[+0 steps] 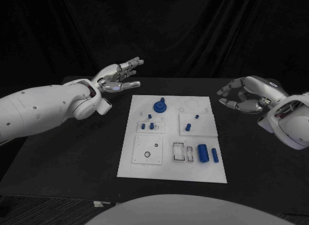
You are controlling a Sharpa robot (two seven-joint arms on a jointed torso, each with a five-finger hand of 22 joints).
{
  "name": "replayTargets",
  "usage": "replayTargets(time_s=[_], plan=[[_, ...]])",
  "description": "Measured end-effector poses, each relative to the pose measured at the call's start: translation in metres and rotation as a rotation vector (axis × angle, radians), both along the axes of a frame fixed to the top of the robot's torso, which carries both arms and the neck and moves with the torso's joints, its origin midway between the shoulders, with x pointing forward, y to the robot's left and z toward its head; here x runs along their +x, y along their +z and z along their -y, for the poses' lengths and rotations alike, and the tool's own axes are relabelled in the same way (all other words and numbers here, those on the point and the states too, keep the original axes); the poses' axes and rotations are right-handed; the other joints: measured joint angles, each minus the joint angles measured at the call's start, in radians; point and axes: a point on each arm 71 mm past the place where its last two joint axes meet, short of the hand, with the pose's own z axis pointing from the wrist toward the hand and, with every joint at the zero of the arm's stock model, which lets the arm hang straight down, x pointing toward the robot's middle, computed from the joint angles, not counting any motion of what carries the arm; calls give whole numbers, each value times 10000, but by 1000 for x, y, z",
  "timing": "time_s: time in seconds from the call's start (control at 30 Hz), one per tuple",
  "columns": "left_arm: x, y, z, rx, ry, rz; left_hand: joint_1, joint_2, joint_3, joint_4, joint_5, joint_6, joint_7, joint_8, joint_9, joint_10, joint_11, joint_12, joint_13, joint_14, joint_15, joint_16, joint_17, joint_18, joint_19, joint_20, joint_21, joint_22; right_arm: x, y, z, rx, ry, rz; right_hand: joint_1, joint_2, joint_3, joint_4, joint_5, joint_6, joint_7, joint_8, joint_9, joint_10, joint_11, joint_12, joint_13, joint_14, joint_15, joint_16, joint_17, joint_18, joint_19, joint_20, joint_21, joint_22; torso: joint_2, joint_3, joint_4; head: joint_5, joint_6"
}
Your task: Assemble the parts on the task board
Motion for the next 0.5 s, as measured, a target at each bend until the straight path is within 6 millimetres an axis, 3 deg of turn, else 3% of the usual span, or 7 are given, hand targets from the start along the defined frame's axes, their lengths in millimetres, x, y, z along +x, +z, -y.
replayTargets(time_s=[0.07,0.2,0.33,0.43,0.5], plan=[[-3,2,4,-777,-73,-232,-33,40,82,-34,0,-195,-132,-19,-111,0,-142,0,-14,-14,-65,0,-5,0,1,62,-1,-582,4,-2,-7,-343,245,-129,45,-45,-41,-163,-359,-68,68,0,22,-56,56,-544,-631,-41,-33,0,-52,0,-1,0,0,0,35,-40,75,-113,27],[-11,5,14,-1974,-236,-640,107,345,271,-16,3,-232,-168,-20,-213,1,-168,0,-25,0,-185,0,-11,-1,41,-27,-1,-936,11,-8,-16,-1090,550,-421,56,-56,-309,-431,-1209,-615,42,-36,-110,-385,149,-1221,-1430,-136,47,0,-228,0,-74,72,-113,0,122,-144,210,-324,194],[-17,5,19,-2663,-338,-932,197,1009,634,-38,327,-152,-88,-20,-312,1,-168,0,-30,0,-186,0,-11,-3,2,-128,-1,-982,19,-16,-23,-1829,756,-634,208,0,-549,-635,-1357,-926,-39,-37,-319,-486,188,-1597,-2001,-241,47,-75,-432,-2,-162,54,-233,0,204,-218,340,-491,300],[-20,3,20,-2969,-369,-1095,194,1246,673,-45,406,-105,-42,-20,-366,1,-167,0,-30,0,-186,0,-11,3,2,-128,-1,-985,23,-24,-26,-2284,850,-817,286,2,-719,-688,-1466,-918,-31,-36,-392,-371,235,-1718,-2320,-241,47,-75,-438,-2,-162,54,-225,-1,256,-269,407,-572,355],[-22,3,21,-3123,-418,-1183,183,1446,700,-73,526,-105,-42,-20,-404,9,-132,0,-30,0,-185,0,-11,158,37,-163,-1,-992,25,-29,-27,-2568,893,-937,286,2,-955,-648,-1757,-813,74,-36,-506,57,239,-1889,-2718,-212,76,-66,-433,-1,-105,111,-101,-1,281,-296,444,-612,389]])
